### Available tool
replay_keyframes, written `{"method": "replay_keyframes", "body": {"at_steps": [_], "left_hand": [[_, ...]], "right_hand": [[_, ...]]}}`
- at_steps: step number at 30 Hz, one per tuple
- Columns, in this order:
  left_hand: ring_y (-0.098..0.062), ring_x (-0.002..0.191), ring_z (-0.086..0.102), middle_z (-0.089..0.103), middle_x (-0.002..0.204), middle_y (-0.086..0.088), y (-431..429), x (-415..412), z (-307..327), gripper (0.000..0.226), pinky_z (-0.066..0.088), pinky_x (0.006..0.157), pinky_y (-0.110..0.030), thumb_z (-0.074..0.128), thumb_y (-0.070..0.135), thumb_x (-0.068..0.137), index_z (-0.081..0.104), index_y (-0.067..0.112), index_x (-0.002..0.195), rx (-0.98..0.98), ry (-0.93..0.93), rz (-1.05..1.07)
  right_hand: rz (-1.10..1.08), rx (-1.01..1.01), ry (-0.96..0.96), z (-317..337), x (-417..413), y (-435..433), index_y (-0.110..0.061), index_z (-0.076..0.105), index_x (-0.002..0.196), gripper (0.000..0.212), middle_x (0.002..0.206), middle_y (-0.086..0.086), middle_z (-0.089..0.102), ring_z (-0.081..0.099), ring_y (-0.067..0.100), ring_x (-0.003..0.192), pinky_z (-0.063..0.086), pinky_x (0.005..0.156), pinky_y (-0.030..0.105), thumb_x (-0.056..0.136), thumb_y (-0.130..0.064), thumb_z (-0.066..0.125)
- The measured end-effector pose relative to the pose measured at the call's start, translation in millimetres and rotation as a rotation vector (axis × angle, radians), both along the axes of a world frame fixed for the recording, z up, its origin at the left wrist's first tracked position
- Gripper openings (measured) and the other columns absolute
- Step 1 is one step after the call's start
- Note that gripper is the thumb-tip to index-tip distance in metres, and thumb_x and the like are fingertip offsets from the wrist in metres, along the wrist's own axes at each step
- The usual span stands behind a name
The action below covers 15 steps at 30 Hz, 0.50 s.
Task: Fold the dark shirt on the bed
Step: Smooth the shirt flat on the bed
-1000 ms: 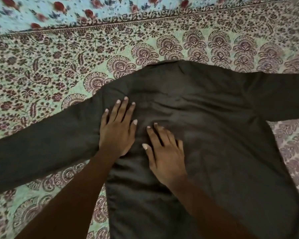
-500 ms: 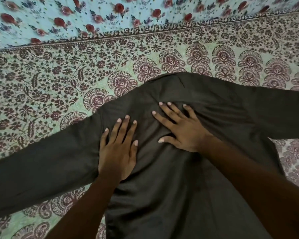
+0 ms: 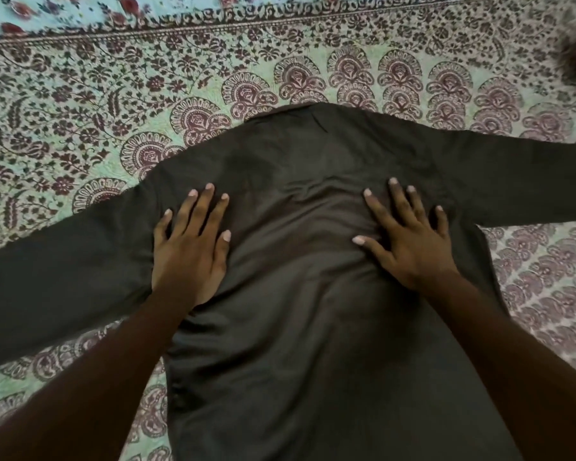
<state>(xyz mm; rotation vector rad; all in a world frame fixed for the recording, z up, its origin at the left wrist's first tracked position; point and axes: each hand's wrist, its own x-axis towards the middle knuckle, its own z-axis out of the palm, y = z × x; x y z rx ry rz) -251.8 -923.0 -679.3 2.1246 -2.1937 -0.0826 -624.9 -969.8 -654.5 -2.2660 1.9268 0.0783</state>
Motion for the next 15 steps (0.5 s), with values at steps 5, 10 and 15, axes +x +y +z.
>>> {"method": "replay_keyframes", "body": {"at_steps": [5, 10, 15], "left_hand": [[-0.02, 0.161, 0.01, 0.009, 0.175, 0.007, -2, -9, 19, 0.057, 0.014, 0.124, -0.057, 0.024, 0.044, 0.108, 0.022, 0.03, 0.164, 0.114, 0.058, 0.042], [-0.026, 0.159, 0.02, 0.022, 0.172, -0.002, 56, -46, 41, 0.059, 0.023, 0.12, -0.056, 0.034, 0.044, 0.106, 0.036, 0.017, 0.158, -0.016, 0.108, 0.046], [-0.027, 0.161, 0.015, 0.009, 0.175, -0.002, 214, -90, 29, 0.079, 0.025, 0.123, -0.056, 0.034, 0.062, 0.098, 0.02, 0.023, 0.165, 0.129, 0.024, -0.032]], "right_hand": [[0.002, -0.01, -0.007, 14, -28, 50, -0.047, -0.001, 0.162, 0.083, 0.173, -0.001, -0.011, -0.005, 0.03, 0.16, 0.009, 0.125, 0.061, 0.092, -0.085, 0.022], [-0.069, 0.055, -0.065, 3, -56, 123, -0.056, -0.005, 0.158, 0.077, 0.173, -0.009, -0.01, -0.005, 0.028, 0.16, 0.012, 0.125, 0.062, 0.091, -0.086, 0.018], [0.035, 0.007, 0.001, 1, -84, 197, -0.05, 0.005, 0.161, 0.088, 0.173, -0.008, -0.007, -0.004, 0.034, 0.16, 0.017, 0.119, 0.07, 0.086, -0.091, 0.025]]}}
